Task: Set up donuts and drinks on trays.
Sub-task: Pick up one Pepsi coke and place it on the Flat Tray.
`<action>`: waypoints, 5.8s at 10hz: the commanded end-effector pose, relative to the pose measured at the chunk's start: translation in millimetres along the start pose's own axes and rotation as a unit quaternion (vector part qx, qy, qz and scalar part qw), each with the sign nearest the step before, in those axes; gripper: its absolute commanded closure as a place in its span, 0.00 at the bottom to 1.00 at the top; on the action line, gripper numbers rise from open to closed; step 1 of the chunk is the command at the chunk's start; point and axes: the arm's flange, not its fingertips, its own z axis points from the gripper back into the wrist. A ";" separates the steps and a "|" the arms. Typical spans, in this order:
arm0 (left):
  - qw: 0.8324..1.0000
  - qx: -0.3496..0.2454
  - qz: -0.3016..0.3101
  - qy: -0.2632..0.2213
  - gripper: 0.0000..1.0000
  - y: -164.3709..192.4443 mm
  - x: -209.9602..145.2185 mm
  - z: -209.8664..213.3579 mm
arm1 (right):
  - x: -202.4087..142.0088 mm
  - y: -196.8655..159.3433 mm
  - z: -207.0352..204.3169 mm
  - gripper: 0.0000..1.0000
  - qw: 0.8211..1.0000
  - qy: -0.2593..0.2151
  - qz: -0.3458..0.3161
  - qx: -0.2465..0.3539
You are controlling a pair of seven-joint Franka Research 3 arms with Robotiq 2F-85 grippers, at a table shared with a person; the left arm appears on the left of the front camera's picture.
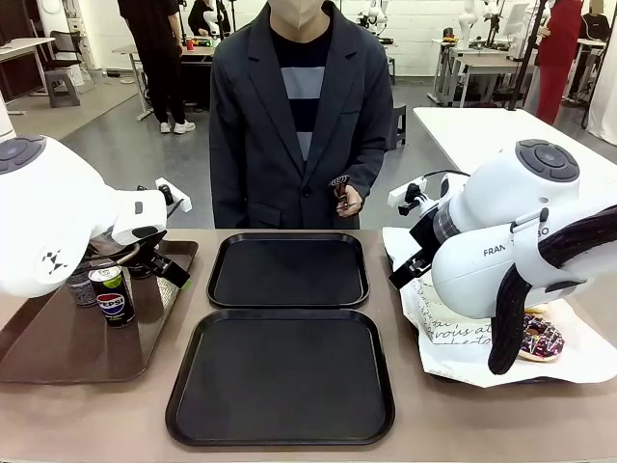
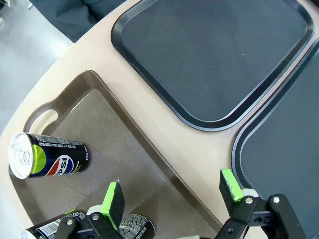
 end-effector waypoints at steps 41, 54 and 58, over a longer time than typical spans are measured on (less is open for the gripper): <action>0.735 -0.528 0.415 -0.094 0.00 192.6 -191.2 147.9 | -261.2 -212.9 149.2 0.00 0.744 -0.159 -0.507 0.406; 0.874 -0.328 0.357 0.032 0.00 153.8 -78.0 216.8 | -261.2 -212.9 149.2 0.00 0.744 -0.159 -0.507 0.406; 0.911 -0.145 0.337 0.191 0.00 123.7 -12.3 190.2 | -261.2 -212.9 149.2 0.00 0.744 -0.159 -0.507 0.406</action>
